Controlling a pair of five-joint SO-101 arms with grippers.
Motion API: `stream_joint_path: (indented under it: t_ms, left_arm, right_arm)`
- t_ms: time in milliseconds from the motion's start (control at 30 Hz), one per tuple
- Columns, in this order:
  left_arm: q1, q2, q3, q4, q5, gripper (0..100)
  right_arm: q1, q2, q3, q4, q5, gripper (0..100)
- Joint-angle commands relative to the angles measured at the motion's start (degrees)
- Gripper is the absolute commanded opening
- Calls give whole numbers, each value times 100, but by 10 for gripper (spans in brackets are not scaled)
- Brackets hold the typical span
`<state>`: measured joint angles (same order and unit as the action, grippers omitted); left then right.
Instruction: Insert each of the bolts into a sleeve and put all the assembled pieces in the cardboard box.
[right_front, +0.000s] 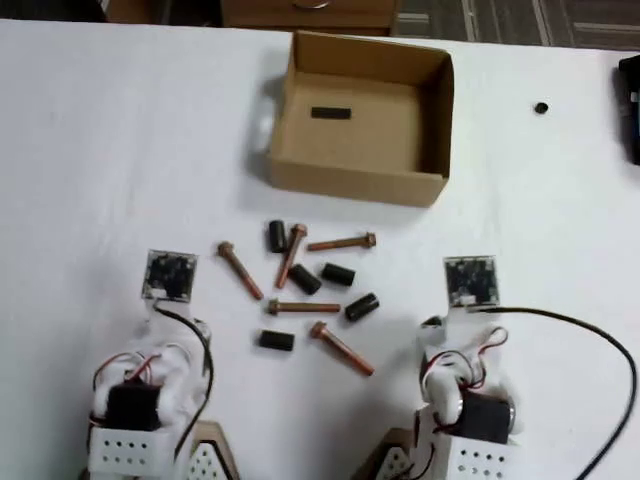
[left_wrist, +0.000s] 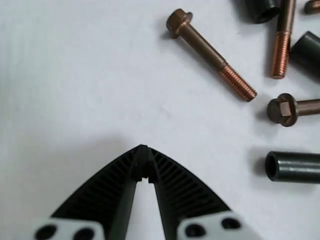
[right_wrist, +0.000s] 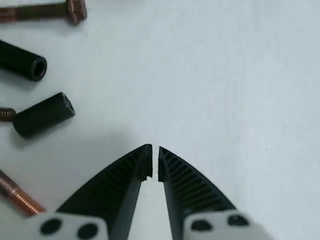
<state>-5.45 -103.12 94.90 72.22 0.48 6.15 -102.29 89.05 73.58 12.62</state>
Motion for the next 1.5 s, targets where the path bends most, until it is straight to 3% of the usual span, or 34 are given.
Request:
stream_joint_path:
  t_ms: [0,133,367,500,667,833,1100,1300,1400,1467]
  left_arm:
    - [-185,-141,-233,-70,-167,22]
    - [-229,-141,-400,44,-387,22]
    - [-193,-114,-2193,378,-369,23]
    - [-220,571,-2791,642,-352,24]
    - [-229,2444,-3925,659,35,24]
    - [-229,3947,-4822,738,176,24]
    - [-229,4730,-5112,932,185,23]
    - [-237,4738,-5077,1055,185,23]
    - [-316,4747,-5103,1178,185,23]
    - [-527,4756,-5086,1169,185,23]
  right_arm:
    - [242,-31,-404,22,35,27]
    - [251,-31,-668,22,35,27]
    - [259,-4,-1495,66,26,28]
    - [242,154,-2057,48,18,33]
    - [259,1569,-3059,92,-9,108]
    - [224,3125,-4659,585,-18,120]
    - [57,5270,-6444,1587,-413,122]
    - [-593,6369,-6901,1569,325,122]
    - [-804,6642,-6892,1525,-141,121]
    - [-945,6695,-6892,1534,-1055,120]
